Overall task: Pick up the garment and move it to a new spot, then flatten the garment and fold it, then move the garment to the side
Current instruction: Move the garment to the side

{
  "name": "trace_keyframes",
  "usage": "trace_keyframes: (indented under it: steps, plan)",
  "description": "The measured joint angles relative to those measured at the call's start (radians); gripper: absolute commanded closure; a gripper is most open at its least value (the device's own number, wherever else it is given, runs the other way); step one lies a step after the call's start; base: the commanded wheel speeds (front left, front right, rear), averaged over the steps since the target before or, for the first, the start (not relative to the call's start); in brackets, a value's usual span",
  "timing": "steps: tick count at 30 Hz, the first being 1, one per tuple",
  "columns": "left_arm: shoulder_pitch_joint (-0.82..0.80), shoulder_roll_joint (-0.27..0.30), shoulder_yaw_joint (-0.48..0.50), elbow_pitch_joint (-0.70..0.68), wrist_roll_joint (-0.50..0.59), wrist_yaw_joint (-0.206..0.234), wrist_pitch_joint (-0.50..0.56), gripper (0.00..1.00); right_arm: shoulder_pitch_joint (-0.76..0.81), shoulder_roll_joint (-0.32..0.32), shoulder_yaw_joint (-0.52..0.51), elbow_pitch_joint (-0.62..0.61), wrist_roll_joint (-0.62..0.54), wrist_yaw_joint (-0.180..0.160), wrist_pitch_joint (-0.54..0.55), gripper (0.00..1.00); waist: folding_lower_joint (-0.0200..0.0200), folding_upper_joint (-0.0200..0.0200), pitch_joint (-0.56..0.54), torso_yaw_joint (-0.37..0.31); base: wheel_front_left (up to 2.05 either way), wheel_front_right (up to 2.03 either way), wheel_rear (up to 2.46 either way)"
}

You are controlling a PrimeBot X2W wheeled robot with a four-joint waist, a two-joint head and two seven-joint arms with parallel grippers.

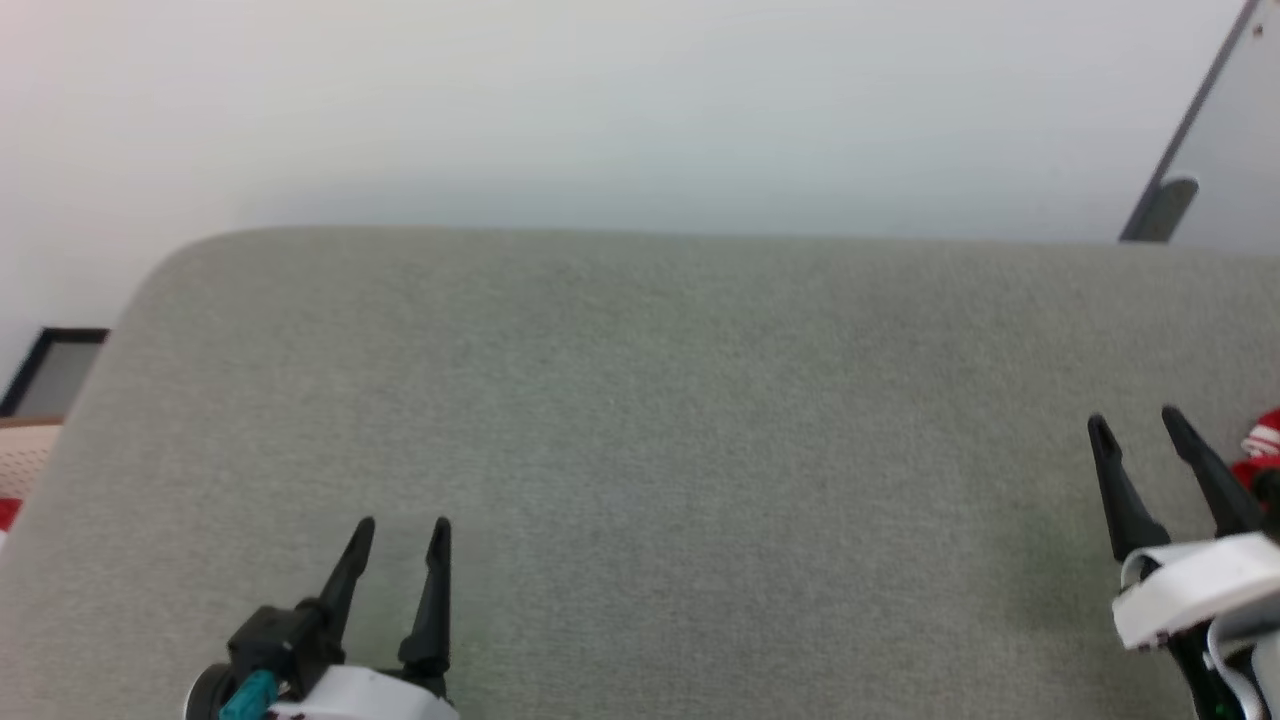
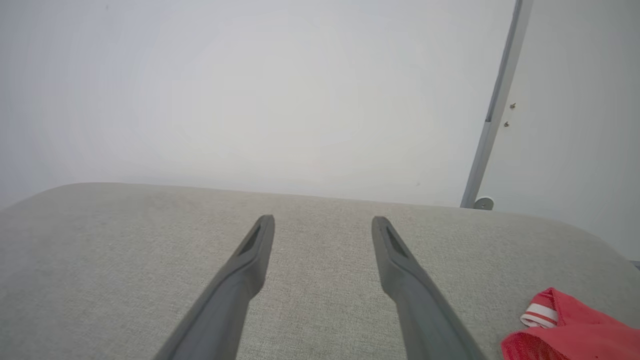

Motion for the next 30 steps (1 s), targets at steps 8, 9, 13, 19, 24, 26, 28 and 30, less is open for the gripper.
trace_keyframes:
  steps: [8,9,13,19,24,26,28,30]
  plan:
    - [0.049,0.015,-0.006,-0.03,-0.007,0.0,0.0,0.0,0.153,0.061,-0.103,-0.13,-0.047,0.0,0.0,0.0,0.0,0.0,-0.059,0.048,0.0,0.0,0.0]
    - [0.054,0.018,-0.006,-0.034,-0.007,0.0,0.0,0.0,0.17,0.066,-0.115,-0.144,-0.05,0.0,0.0,0.0,0.0,0.0,-0.065,0.053,0.0,0.0,0.0]
    - [0.077,0.024,-0.006,-0.059,-0.015,0.0,0.0,0.0,0.226,0.085,-0.151,-0.192,-0.061,0.0,0.0,0.0,0.0,0.0,-0.083,0.067,0.0,0.0,0.0]
    - [0.122,0.028,-0.01,-0.096,-0.016,0.0,0.0,0.0,0.284,0.116,-0.215,-0.256,-0.077,0.0,0.0,0.0,0.0,0.0,-0.097,0.071,0.0,0.0,0.0]
    - [0.15,0.024,-0.008,-0.13,-0.018,0.0,0.0,0.0,0.336,0.13,-0.255,-0.294,-0.079,0.0,0.0,0.0,-0.0001,0.0,-0.098,0.078,0.0,0.0,0.0]
    - [0.16,0.021,-0.005,-0.14,-0.018,0.0,0.0,0.0,0.346,0.134,-0.264,-0.301,-0.08,0.0,0.0,0.0,0.0,0.0,-0.097,0.079,0.0,0.0,0.0]
    - [0.166,0.019,-0.002,-0.146,-0.018,0.0,0.0,0.0,0.354,0.141,-0.269,-0.308,-0.083,0.0,0.0,0.0,0.0,0.0,-0.096,0.079,0.0,0.0,0.0]
    - [0.17,0.018,0.002,-0.147,-0.021,0.0,0.0,0.0,0.359,0.147,-0.273,-0.315,-0.084,0.0,0.0,0.0,0.0,0.0,-0.096,0.078,0.0,0.0,0.0]
